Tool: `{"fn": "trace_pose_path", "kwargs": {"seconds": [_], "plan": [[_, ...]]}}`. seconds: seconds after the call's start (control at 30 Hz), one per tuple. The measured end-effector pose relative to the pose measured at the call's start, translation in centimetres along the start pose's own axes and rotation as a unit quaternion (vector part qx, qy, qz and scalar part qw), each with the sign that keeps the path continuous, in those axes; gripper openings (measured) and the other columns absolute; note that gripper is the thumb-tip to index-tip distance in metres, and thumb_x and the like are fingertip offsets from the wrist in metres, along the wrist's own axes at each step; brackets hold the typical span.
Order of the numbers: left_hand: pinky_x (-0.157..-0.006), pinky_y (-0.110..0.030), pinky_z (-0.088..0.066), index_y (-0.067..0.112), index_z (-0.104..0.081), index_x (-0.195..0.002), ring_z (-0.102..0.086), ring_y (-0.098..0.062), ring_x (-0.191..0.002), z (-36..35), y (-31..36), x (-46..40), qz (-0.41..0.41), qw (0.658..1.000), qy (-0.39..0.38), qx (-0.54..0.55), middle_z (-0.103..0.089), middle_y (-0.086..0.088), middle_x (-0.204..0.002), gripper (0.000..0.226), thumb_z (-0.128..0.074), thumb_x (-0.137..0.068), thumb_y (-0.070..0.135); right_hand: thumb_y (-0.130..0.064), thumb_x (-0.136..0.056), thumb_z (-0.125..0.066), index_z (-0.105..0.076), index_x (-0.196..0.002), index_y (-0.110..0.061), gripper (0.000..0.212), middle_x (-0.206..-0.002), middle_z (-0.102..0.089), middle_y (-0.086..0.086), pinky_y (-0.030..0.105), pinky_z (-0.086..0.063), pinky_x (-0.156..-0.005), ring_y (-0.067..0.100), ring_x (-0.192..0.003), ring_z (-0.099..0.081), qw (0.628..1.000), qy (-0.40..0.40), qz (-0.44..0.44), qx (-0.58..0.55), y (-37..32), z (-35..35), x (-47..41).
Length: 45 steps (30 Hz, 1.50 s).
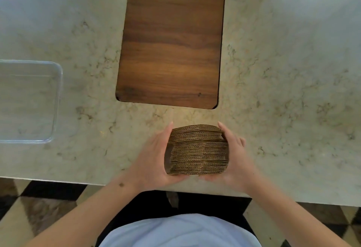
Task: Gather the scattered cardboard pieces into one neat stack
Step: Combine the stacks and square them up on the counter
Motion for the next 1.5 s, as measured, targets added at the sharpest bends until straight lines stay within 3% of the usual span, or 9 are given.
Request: {"fn": "trace_pose_path", "kwargs": {"seconds": [0.07, 0.13, 0.27, 0.37, 0.53, 0.73, 0.97, 1.4, 1.5], "plan": [[-0.114, -0.017, -0.022, 0.04, -0.001, -0.16, -0.027, 0.015, -0.135, -0.1, -0.3, -0.2, 0.004, 0.999, -0.009, -0.032, -0.036, 0.025, -0.146, 0.123, -0.071, -0.068, 0.083, -0.091, -0.048, -0.071, 0.0, -0.149, -0.063, 0.126, -0.138, -0.028, -0.031, 0.036, -0.034, -0.104, 0.012, -0.132, -0.027, 1.0, 0.008, 0.012, 0.026, 0.4, 0.1, 0.2], [-0.114, -0.012, -0.014, 0.038, -0.006, -0.161, -0.026, 0.01, -0.14, 0.0, -0.5, -0.3, 0.0, 0.999, -0.003, -0.04, -0.035, 0.025, -0.151, 0.125, -0.071, -0.066, 0.086, -0.094, -0.051, -0.065, -0.002, -0.152, -0.058, 0.124, -0.141, -0.021, -0.039, 0.035, -0.033, -0.104, 0.012, -0.133, -0.026, 0.999, 0.009, 0.029, 0.045, 0.5, -0.1, 0.2], [-0.126, -0.036, -0.009, 0.021, 0.004, -0.165, -0.017, -0.02, -0.158, -0.8, -1.1, -0.3, -0.021, 0.995, 0.024, -0.094, -0.019, 0.012, -0.171, 0.136, -0.066, -0.069, 0.088, -0.097, -0.054, -0.06, -0.001, -0.158, -0.046, 0.129, -0.151, -0.007, -0.038, 0.022, -0.02, -0.105, 0.003, -0.137, -0.017, 0.995, 0.027, 0.042, 0.091, 0.6, 0.0, 0.0], [-0.129, -0.047, -0.004, 0.005, -0.012, -0.163, -0.005, -0.025, -0.161, -1.0, -0.7, -0.7, -0.021, 0.989, 0.031, -0.146, -0.016, 0.002, -0.173, 0.134, -0.06, -0.071, 0.089, -0.094, -0.057, -0.059, 0.002, -0.159, -0.041, 0.129, -0.155, -0.002, -0.04, 0.037, -0.026, -0.108, -0.01, -0.143, 0.0, 0.989, 0.059, 0.077, 0.113, -0.5, 0.7, -0.3], [-0.127, -0.059, -0.007, -0.011, -0.017, -0.156, -0.005, -0.035, -0.16, 1.0, 0.8, -2.1, -0.056, 0.981, 0.072, -0.171, -0.019, -0.016, -0.171, 0.13, -0.063, -0.077, 0.081, -0.082, -0.067, -0.067, 0.004, -0.161, -0.03, 0.129, -0.165, -0.026, -0.001, 0.038, -0.015, -0.122, 0.019, -0.153, -0.014, 0.986, 0.055, 0.117, 0.107, -2.0, 1.3, -2.3], [-0.124, -0.066, 0.0, -0.004, 0.003, -0.161, 0.008, -0.036, -0.16, 0.6, -0.9, -2.0, -0.035, 0.978, 0.011, -0.203, -0.005, -0.012, -0.174, 0.128, -0.059, -0.081, 0.075, -0.058, -0.066, -0.082, 0.0, -0.164, -0.018, 0.134, -0.16, -0.023, -0.01, 0.034, 0.009, -0.124, 0.011, -0.157, 0.004, 0.974, 0.018, 0.118, 0.191, -0.7, 1.1, -2.6], [-0.127, -0.055, 0.006, 0.002, 0.006, -0.162, 0.007, -0.034, -0.16, 0.5, -1.1, -2.6, -0.035, 0.976, 0.025, -0.211, -0.005, -0.014, -0.174, 0.126, -0.051, -0.082, 0.08, -0.078, -0.072, -0.065, -0.002, -0.163, -0.01, 0.13, -0.165, -0.021, -0.001, 0.049, 0.003, -0.125, 0.013, -0.157, 0.005, 0.974, 0.025, 0.091, 0.207, -1.2, 0.5, -3.2], [-0.126, -0.062, 0.001, 0.003, 0.01, -0.161, 0.007, -0.036, -0.16, 1.0, -0.6, -3.5, -0.051, 0.971, 0.033, -0.23, -0.006, -0.02, -0.172, 0.124, -0.06, -0.081, 0.067, -0.074, -0.073, -0.059, 0.002, -0.159, -0.025, 0.116, -0.167, -0.015, 0.0, 0.063, -0.001, -0.122, 0.024, -0.158, -0.001, 0.969, 0.033, 0.1, 0.222, -2.3, 0.7, -4.1], [-0.125, -0.063, -0.001, -0.002, -0.003, -0.161, 0.001, -0.038, -0.16, 1.0, -0.8, -3.5, -0.043, 0.974, 0.036, -0.221, -0.013, -0.018, -0.171, 0.125, -0.066, -0.077, 0.066, -0.073, -0.073, -0.06, -0.001, -0.16, -0.02, 0.118, -0.166, -0.016, -0.002, 0.063, -0.002, -0.122, 0.025, -0.158, -0.004, 0.97, 0.037, 0.097, 0.219, -2.0, 0.7, -4.1]]}}
Point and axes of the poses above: each hand's wrist, its own x-axis away from the middle knuckle, its own z-axis out of the back of the hand, y = z × x, the point moved 10 cm from there along -x, towards the middle knuckle
